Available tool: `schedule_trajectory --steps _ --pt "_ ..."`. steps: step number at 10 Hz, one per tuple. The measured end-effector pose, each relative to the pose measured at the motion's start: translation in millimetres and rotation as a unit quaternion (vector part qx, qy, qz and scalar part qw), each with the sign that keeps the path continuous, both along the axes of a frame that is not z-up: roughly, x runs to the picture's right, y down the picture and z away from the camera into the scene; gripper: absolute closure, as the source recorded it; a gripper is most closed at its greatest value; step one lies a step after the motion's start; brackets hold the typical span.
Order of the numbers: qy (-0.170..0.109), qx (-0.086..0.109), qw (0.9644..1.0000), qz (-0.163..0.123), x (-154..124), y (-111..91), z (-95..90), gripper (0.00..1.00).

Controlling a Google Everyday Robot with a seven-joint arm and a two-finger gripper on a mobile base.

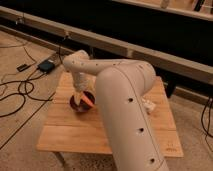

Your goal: Place the pepper in the ceramic bowl

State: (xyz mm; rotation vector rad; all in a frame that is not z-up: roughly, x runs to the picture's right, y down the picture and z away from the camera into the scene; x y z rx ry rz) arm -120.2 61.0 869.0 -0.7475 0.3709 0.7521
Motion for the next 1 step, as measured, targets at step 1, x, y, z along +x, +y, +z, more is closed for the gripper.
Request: schedule_trajectory --steps 1 --pt "0.000 0.000 1.0000 0.000 0.0 -0.1 0.0 0.28"
